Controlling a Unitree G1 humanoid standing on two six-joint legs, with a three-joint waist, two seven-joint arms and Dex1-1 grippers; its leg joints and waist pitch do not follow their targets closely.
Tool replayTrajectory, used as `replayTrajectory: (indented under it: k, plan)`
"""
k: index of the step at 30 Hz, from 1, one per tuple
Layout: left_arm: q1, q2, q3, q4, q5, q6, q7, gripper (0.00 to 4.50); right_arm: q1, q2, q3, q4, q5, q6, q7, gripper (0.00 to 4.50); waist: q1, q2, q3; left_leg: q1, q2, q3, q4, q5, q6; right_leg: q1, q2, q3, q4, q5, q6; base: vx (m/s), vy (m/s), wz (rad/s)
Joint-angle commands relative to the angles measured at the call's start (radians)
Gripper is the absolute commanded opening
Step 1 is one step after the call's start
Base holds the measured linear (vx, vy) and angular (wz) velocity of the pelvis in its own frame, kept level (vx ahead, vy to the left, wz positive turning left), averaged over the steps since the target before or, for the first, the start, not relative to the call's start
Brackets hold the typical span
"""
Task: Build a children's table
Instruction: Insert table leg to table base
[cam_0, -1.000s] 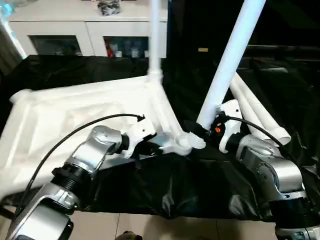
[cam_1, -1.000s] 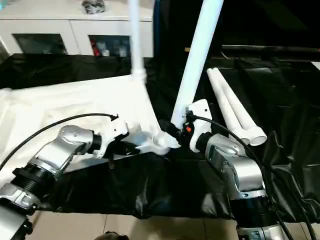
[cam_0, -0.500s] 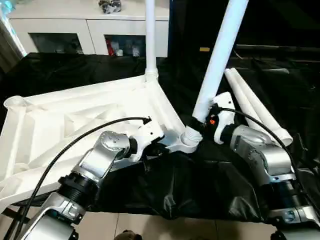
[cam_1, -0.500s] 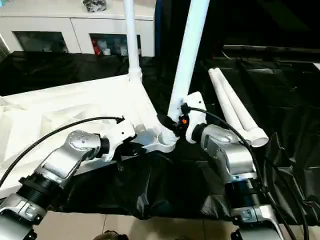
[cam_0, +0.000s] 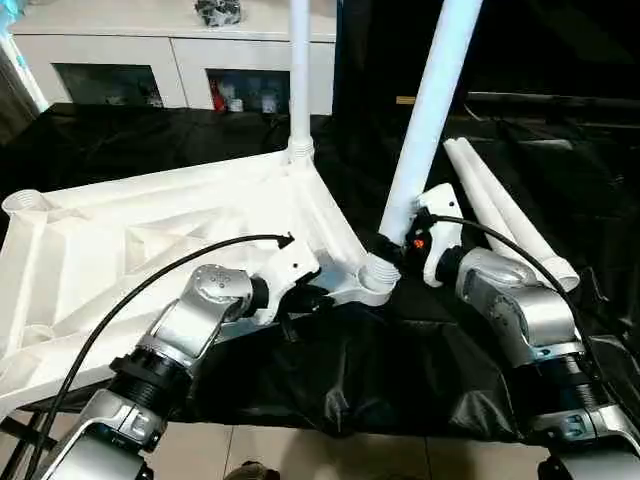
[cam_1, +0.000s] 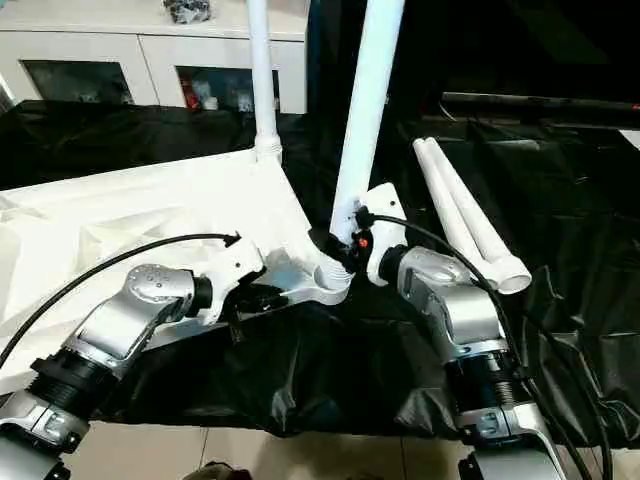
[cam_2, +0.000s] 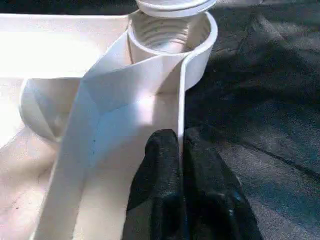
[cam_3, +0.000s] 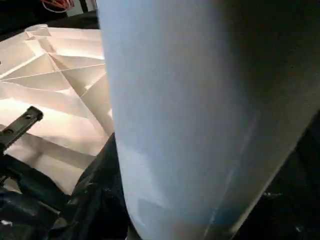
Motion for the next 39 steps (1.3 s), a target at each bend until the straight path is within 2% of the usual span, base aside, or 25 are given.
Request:
replayTrajectory:
  k: [1, 12, 15, 18, 19, 21, 22, 27, 34, 36, 39]
  plan:
    - [0.012, -0.004, 0.015, 0.029, -0.009, 0.000, 0.005, 0.04, -0.004, 0.002, 0.001, 0.005, -0.004, -0.019, 0.012, 1.91, 0.004, -0.015, -0.071, 0.033, 0.081, -0.046, -0.084, -0.257, -0.020, 0.033, -0.093, 0.059, -0.090, -0.333, -0.191, 0.000, 0.000, 0.00]
    - [0.022, -0.005, -0.011, 0.040, 0.009, -0.010, -0.015, 0.00, -0.037, 0.020, 0.006, 0.082, -0.022, -0.037, 0.019, 1.91, 0.002, -0.018, -0.072, 0.031, 0.083, -0.046, -0.085, -0.242, -0.011, 0.034, -0.093, 0.059, -0.087, -0.314, -0.199, 0.000, 0.000, 0.00]
    - [0.025, 0.003, -0.017, 0.030, 0.015, -0.018, -0.024, 0.00, -0.045, 0.027, 0.013, 0.108, -0.027, -0.037, 0.028, 1.91, 0.003, -0.021, -0.070, 0.031, 0.082, -0.046, -0.083, -0.248, -0.009, 0.034, -0.096, 0.060, -0.090, -0.337, -0.195, 0.000, 0.000, 0.00]
    - [0.028, 0.007, -0.020, 0.012, 0.019, -0.019, -0.027, 0.00, -0.055, 0.035, 0.013, 0.138, -0.030, -0.042, 0.029, 1.91, 0.003, -0.020, -0.070, 0.032, 0.084, -0.046, -0.084, -0.250, -0.013, 0.033, -0.095, 0.060, -0.090, -0.337, -0.193, 0.000, 0.000, 0.00]
    - [0.028, 0.006, -0.020, 0.009, 0.018, -0.016, -0.030, 0.00, -0.059, 0.038, 0.009, 0.146, -0.028, -0.042, 0.029, 1.91, 0.001, -0.023, -0.070, 0.030, 0.084, -0.047, -0.086, -0.250, -0.013, 0.034, -0.094, 0.059, -0.090, -0.334, -0.192, 0.000, 0.000, 0.00]
    - [0.025, 0.003, -0.019, 0.007, 0.019, -0.011, -0.028, 0.00, -0.066, 0.042, 0.003, 0.160, -0.023, -0.033, 0.035, 1.91, 0.000, -0.021, -0.070, 0.032, 0.084, -0.047, -0.086, -0.257, -0.016, 0.032, -0.095, 0.059, -0.088, -0.335, -0.196, 0.000, 0.000, 0.00]
    - [0.024, 0.003, -0.019, 0.007, 0.020, -0.010, -0.027, 0.00, -0.066, 0.042, 0.003, 0.162, -0.022, -0.031, 0.037, 1.91, -0.001, -0.024, -0.069, 0.033, 0.084, -0.046, -0.086, -0.265, -0.018, 0.031, -0.094, 0.060, -0.091, -0.343, -0.193, 0.000, 0.000, 0.00]
    - [0.021, 0.001, -0.018, 0.013, 0.024, -0.012, -0.021, 0.00, -0.065, 0.039, 0.002, 0.176, -0.027, -0.041, 0.043, 1.91, -0.001, -0.024, -0.070, 0.033, 0.085, -0.047, -0.088, -0.270, -0.024, 0.032, -0.095, 0.061, -0.090, -0.334, -0.194, 0.000, 0.000, 0.00]
    - [0.021, -0.004, -0.012, 0.009, 0.028, -0.009, -0.014, 0.00, -0.035, 0.057, -0.063, 0.222, 0.017, -0.067, 0.037, 1.91, -0.002, -0.026, -0.070, 0.034, 0.086, -0.049, -0.090, -0.296, -0.031, 0.030, -0.095, 0.060, -0.092, -0.356, -0.191, 0.000, 0.000, 0.00]
    - [0.016, -0.009, -0.010, 0.010, 0.029, -0.008, -0.008, 0.00, -0.010, 0.074, -0.093, 0.249, 0.045, -0.092, 0.045, 1.91, 0.000, -0.023, -0.070, 0.037, 0.086, -0.049, -0.089, -0.307, -0.035, 0.028, -0.098, 0.061, -0.095, -0.356, -0.193, 0.000, 0.000, 0.00]
    - [0.012, -0.010, -0.008, 0.012, 0.030, -0.007, -0.005, 0.00, 0.007, 0.083, -0.101, 0.265, 0.053, -0.114, 0.050, 1.91, 0.002, -0.022, -0.071, 0.035, 0.087, -0.049, -0.090, -0.305, -0.035, 0.030, -0.098, 0.061, -0.094, -0.343, -0.196, 0.000, 0.000, 0.00]
